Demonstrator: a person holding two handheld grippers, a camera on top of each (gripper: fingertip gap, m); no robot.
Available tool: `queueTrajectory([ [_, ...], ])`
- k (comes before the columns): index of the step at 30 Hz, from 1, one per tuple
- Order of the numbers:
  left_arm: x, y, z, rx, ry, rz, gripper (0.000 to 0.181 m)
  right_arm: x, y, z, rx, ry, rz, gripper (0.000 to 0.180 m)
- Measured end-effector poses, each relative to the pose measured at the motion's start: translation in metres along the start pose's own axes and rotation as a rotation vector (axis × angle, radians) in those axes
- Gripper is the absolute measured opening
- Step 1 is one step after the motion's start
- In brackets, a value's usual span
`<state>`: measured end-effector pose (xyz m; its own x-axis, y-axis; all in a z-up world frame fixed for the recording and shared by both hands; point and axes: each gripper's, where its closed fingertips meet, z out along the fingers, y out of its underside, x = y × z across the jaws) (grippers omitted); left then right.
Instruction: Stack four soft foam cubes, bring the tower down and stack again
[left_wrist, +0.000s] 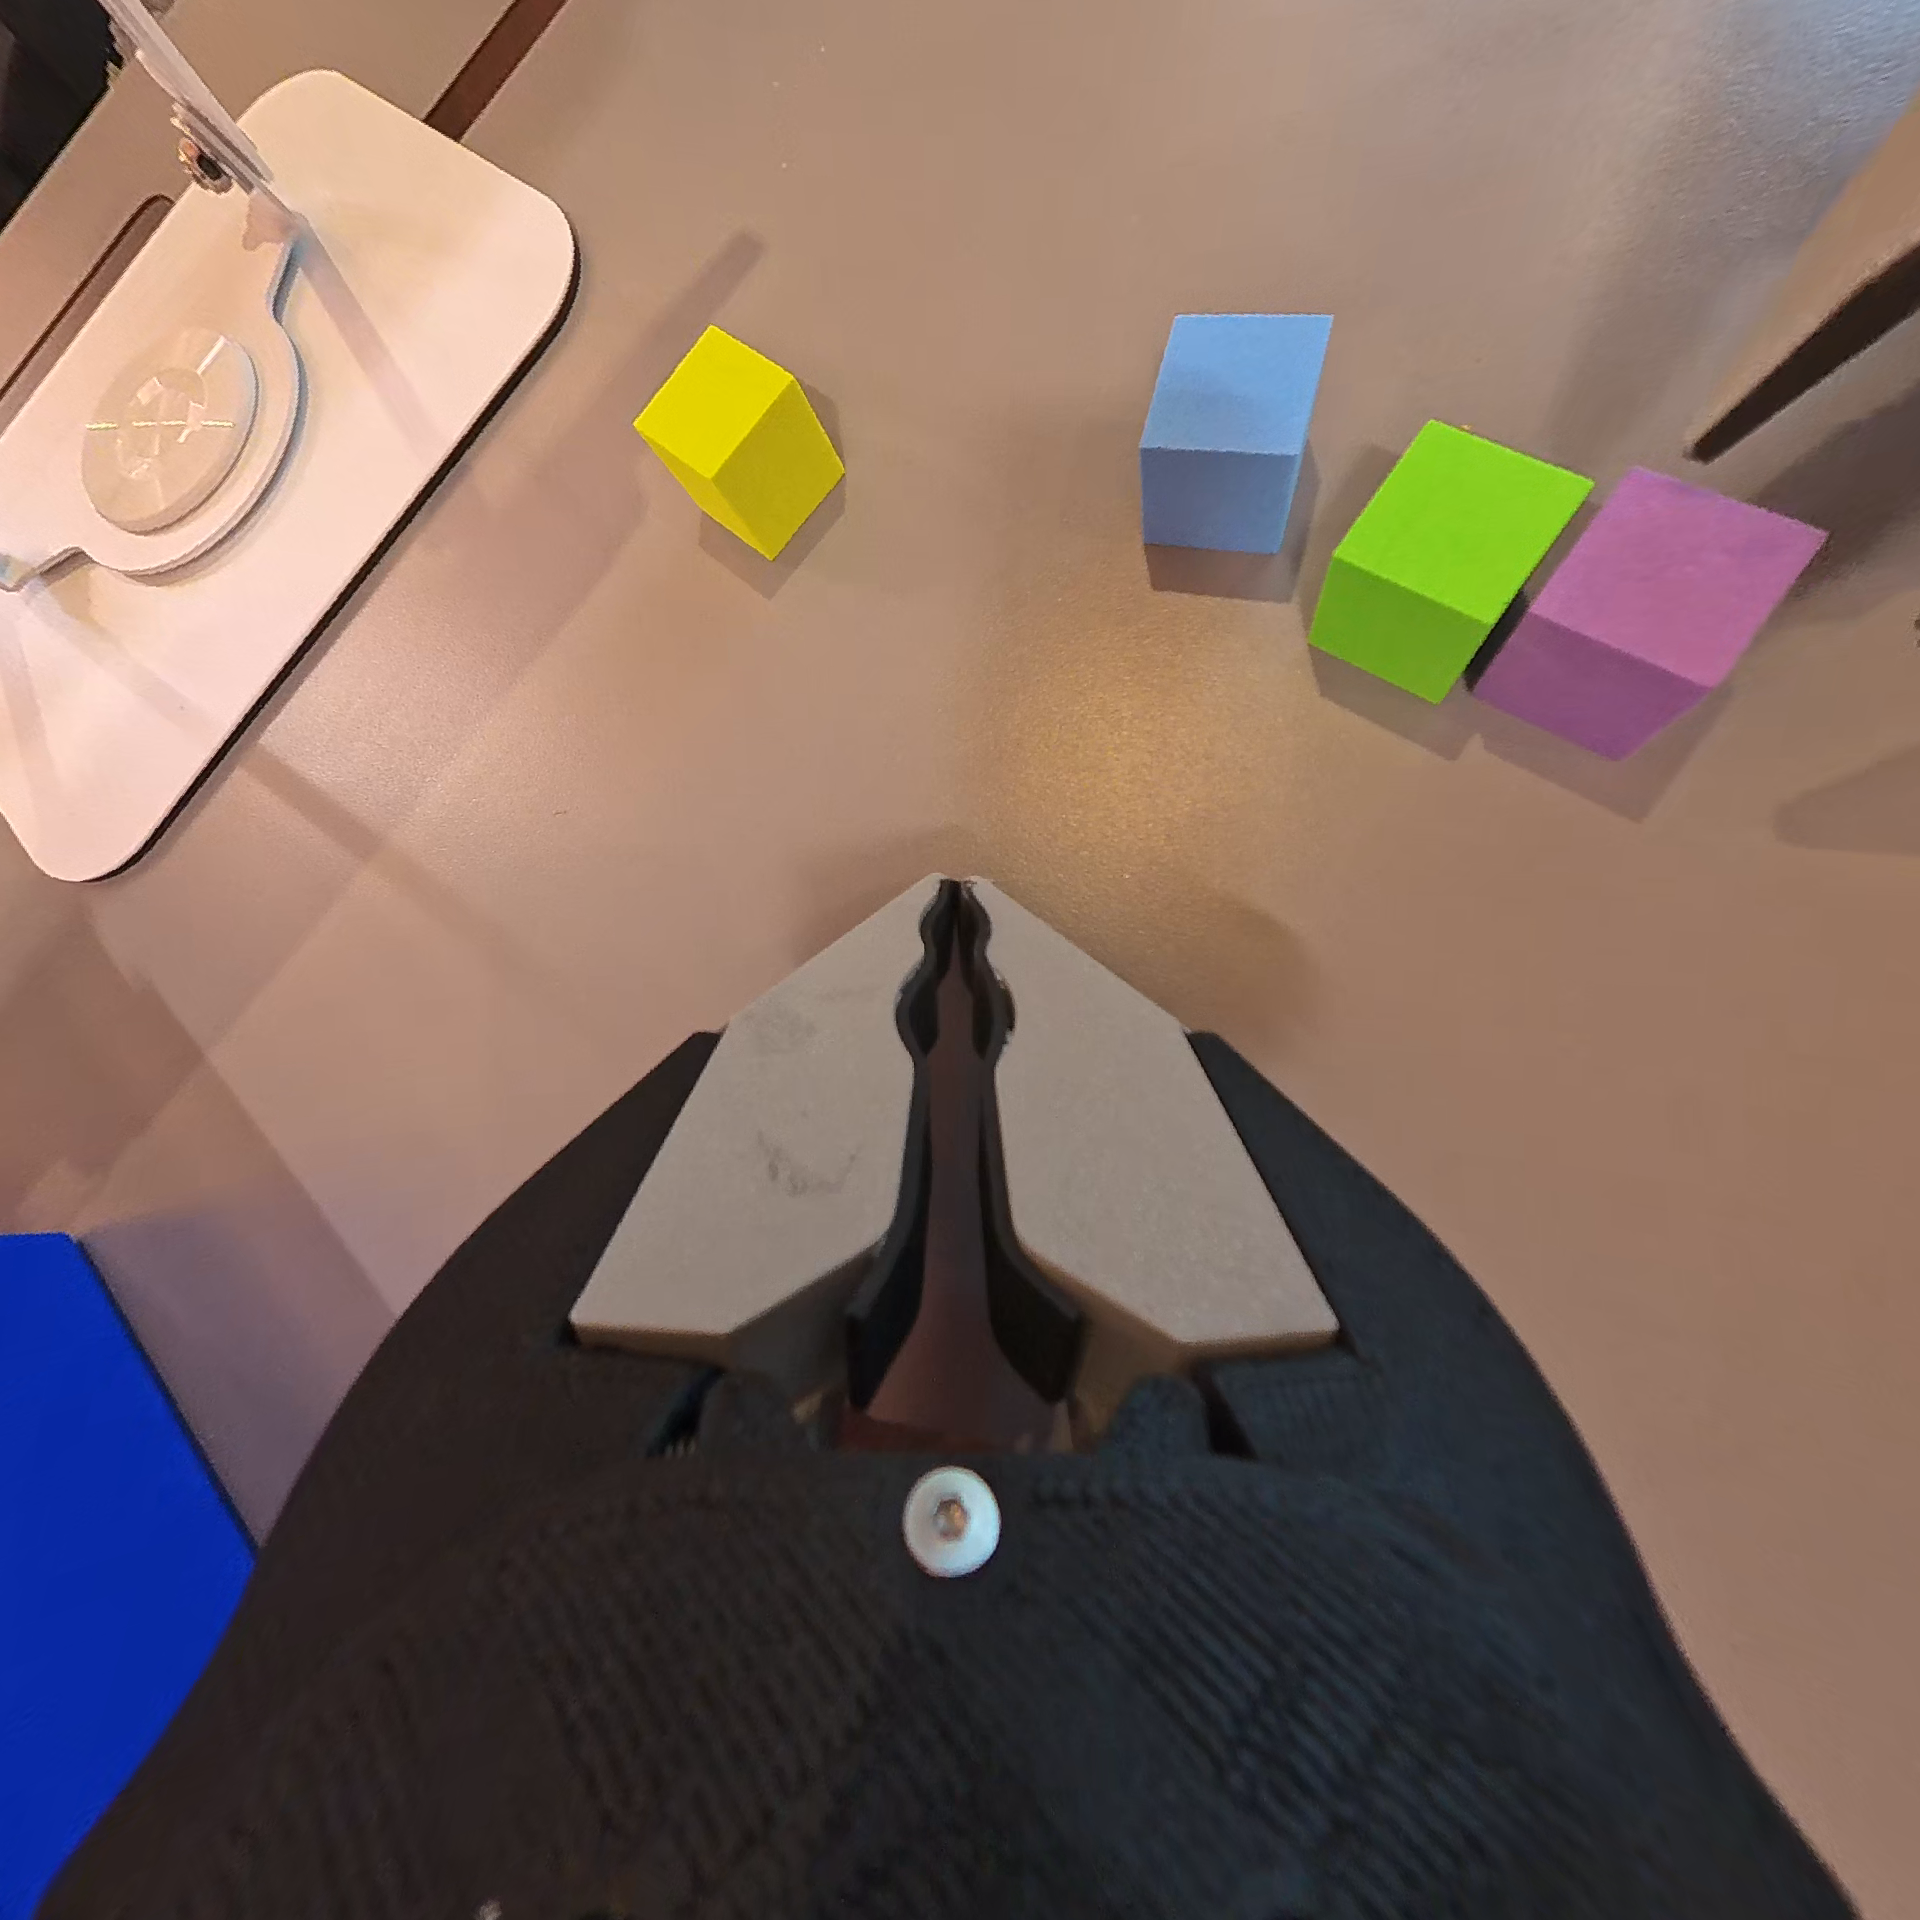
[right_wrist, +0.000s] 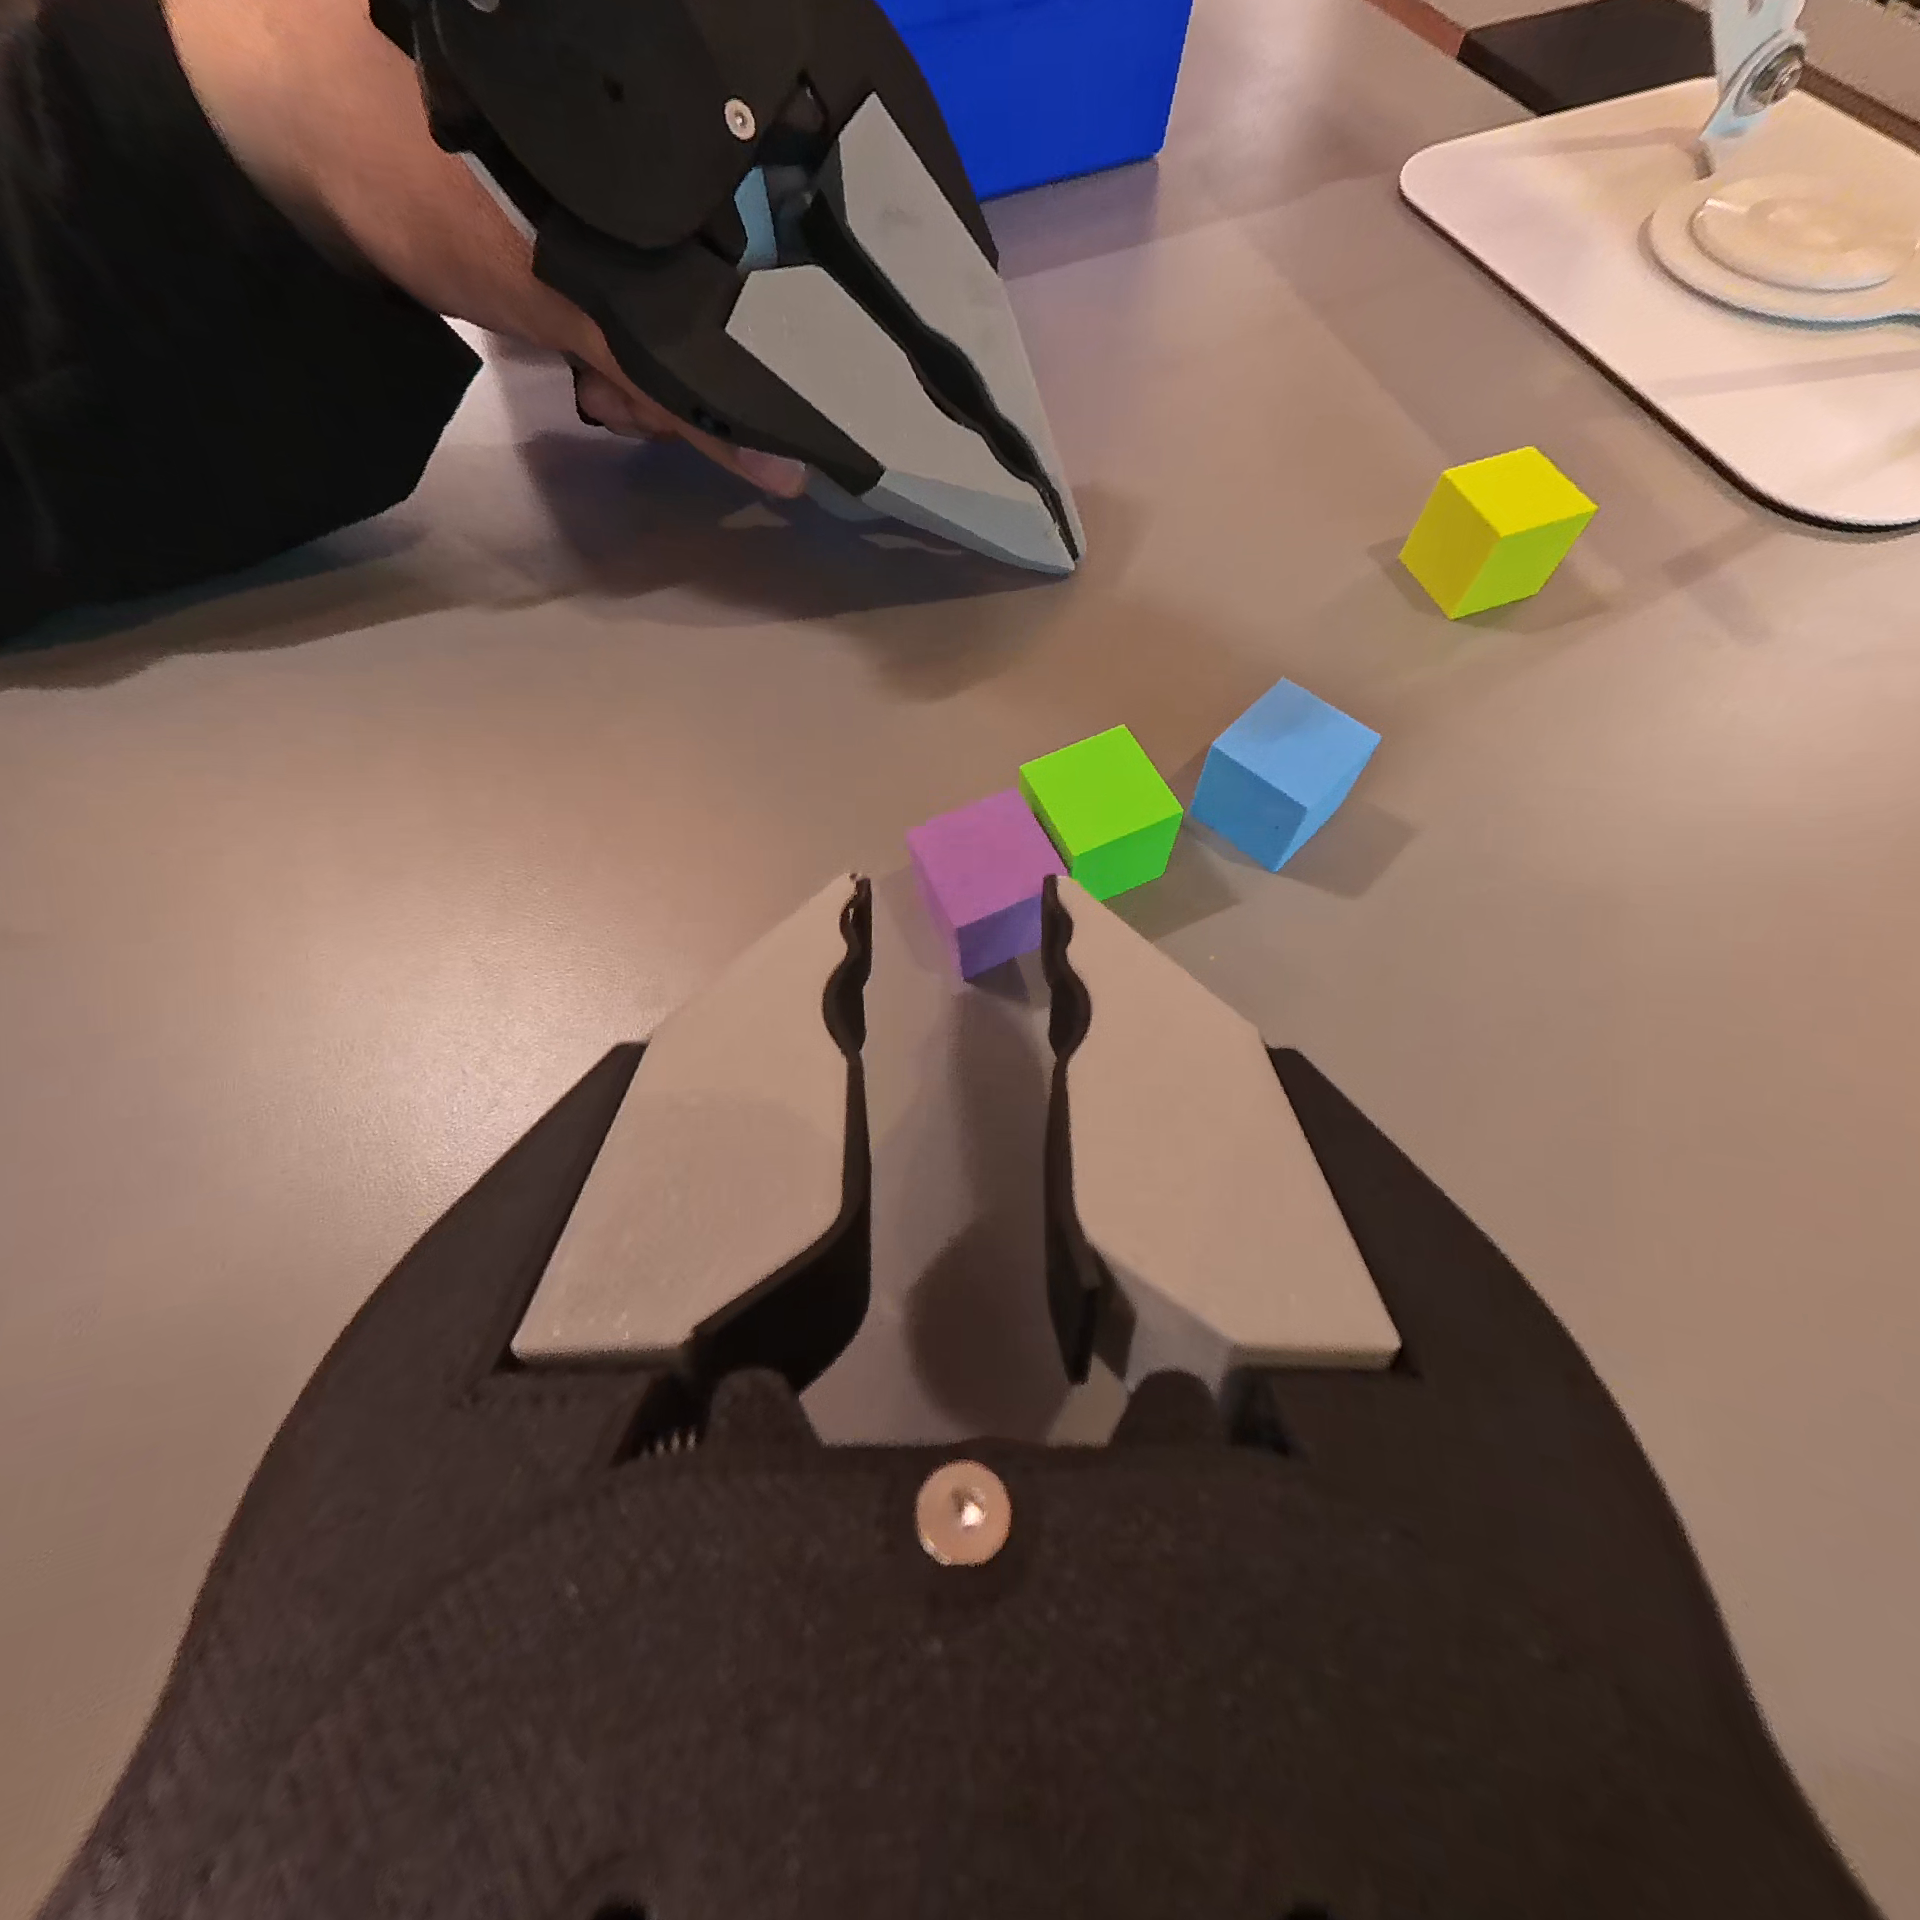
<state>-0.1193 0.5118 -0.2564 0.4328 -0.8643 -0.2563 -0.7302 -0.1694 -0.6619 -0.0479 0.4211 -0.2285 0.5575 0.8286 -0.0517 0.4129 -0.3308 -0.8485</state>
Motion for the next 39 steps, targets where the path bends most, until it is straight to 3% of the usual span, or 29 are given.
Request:
queueTrajectory([
  [7,0.0,0.0,0.0,0.001,0.002,-0.002,0.0,-0.007,0.015,0.009,-0.113,-0.029,-0.017,0.037],
  [10,0.0,0.0,0.0,0.001,0.002,-0.002,0.0,-0.04,0.01,0.006,-0.075,-0.183,-0.116,0.023],
  [18,0.0,0.0,0.0,0.0,-0.001,0.003,0.0,-0.022,0.007,0.006,-0.06,-0.09,-0.067,0.026],
  [20,0.0,0.0,0.0,0.0,-0.002,0.003,0.0,-0.021,0.008,0.004,-0.056,-0.095,-0.063,0.019],
  [22,0.0,0.0,0.0,0.0,-0.002,0.004,0.0,-0.027,0.009,0.002,-0.059,-0.134,-0.081,0.0],
  [26,0.0,0.0,0.0,-0.001,-0.002,0.004,0.0,-0.029,0.016,0.007,-0.109,-0.123,-0.114,0.0],
  [30,0.0,0.0,0.0,-0.001,0.0,0.001,0.0,-0.014,0.008,0.019,-0.104,-0.007,-0.118,0.001],
  [32,0.0,0.0,0.0,0.001,0.001,-0.001,0.0,-0.003,-0.012,0.024,-0.015,0.096,-0.105,0.034],
  [36,0.0,0.0,0.0,0.003,0.002,-0.007,0.0,-0.005,-0.02,0.021,0.037,0.131,-0.148,0.073],
  [39,0.0,0.0,0.0,0.005,0.007,-0.009,0.0,-0.004,-0.015,0.015,0.028,0.126,-0.158,0.06],
])
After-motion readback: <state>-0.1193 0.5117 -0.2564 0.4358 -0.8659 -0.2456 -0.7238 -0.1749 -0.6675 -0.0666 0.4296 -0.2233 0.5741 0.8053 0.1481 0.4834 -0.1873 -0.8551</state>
